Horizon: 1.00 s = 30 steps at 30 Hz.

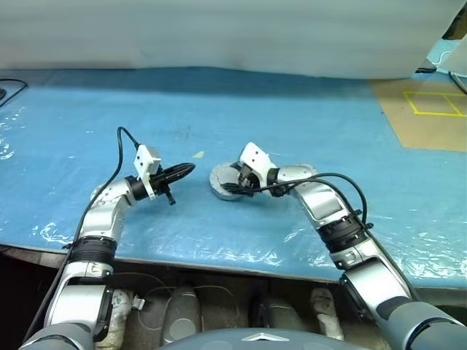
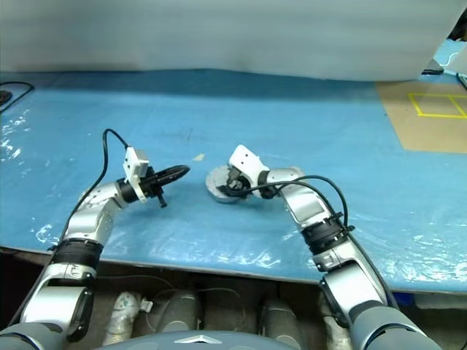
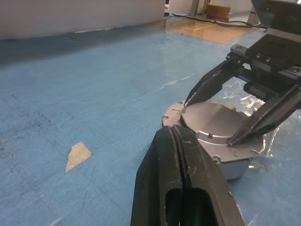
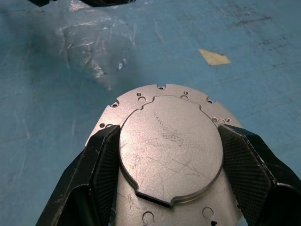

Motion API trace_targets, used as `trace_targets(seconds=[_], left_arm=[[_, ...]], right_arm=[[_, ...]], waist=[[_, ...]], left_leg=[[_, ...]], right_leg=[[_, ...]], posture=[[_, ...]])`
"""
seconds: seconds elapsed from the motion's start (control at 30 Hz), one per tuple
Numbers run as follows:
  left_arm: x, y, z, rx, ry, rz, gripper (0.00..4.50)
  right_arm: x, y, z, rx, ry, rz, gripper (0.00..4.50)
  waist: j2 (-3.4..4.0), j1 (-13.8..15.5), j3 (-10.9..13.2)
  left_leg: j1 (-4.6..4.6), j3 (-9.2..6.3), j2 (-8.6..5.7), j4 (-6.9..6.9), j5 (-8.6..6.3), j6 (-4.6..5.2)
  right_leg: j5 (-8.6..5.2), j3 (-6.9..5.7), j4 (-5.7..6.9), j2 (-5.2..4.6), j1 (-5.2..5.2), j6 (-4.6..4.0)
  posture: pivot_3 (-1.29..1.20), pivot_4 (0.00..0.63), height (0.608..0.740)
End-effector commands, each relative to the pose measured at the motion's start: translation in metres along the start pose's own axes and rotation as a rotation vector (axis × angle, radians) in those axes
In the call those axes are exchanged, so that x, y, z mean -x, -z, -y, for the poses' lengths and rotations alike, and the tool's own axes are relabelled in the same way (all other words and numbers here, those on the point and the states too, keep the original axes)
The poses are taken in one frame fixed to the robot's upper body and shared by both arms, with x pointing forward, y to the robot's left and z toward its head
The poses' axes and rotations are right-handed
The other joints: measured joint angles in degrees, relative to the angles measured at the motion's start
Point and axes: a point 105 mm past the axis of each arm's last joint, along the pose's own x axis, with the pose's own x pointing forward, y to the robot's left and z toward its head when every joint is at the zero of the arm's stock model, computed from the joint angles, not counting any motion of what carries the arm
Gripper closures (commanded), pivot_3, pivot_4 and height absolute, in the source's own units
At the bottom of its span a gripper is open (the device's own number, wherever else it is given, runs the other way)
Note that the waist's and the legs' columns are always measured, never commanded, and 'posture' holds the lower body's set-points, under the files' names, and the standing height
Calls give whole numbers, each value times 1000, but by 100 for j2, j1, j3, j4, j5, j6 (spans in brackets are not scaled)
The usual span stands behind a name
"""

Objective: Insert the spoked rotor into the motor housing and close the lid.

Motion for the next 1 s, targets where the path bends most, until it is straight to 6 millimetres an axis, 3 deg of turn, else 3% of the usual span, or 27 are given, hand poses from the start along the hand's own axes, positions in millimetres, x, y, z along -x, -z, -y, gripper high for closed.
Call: trace_targets(seconds=[0.03,0.2,0.3,0.43,0.53,0.7,0.83,1.0], left_arm=[[-2,-5,1,-25,12,15,4500],[-2,-2,3,-19,16,14,4500],[-2,-2,3,-19,15,15,4500],[-1,-2,3,-18,13,14,4500],[-1,-2,4,-17,15,12,4500],[-1,-1,4,-14,18,9,4500],[-2,0,4,-14,22,5,4500],[-2,1,3,-15,18,2,4500]], right_arm=[[0,60,-28,-148,-122,-200,1578],[0,61,-20,-142,-87,-211,1578],[-8,56,-4,-151,29,-179,1578],[-11,26,-10,-261,-34,-42,1578],[-10,16,-7,-320,-35,5,1578],[-3,-9,-4,-403,-72,142,1578],[-5,-6,-8,-385,-73,118,1578],[-14,3,-13,-326,-37,66,1578]], waist=[[0,-3,0],[0,-5,0],[-1,-20,-1],[-1,-69,1],[-1,-54,1],[-1,-62,1],[-1,-71,2],[0,-85,3]], left_leg=[[2,0,1,0,0,0],[12,-2,13,-1,-1,0],[23,3,18,0,0,1],[52,17,31,0,0,2],[47,22,33,0,0,3],[-23,22,37,4,2,3],[-80,9,47,61,3,2],[-66,4,51,63,1,0]], right_leg=[[2,0,0,0,2,3],[7,2,1,-3,10,15],[8,5,4,-2,14,13],[20,11,7,-1,18,-9],[19,14,4,-2,15,-15],[31,11,21,11,-53,-23],[31,2,37,48,-85,-25],[32,-1,42,50,-75,-24]], posture=[[0,150,740],[0,150,740],[0,150,740],[0,150,740],[0,150,740],[0,150,740],[0,150,740],[0,150,740]])
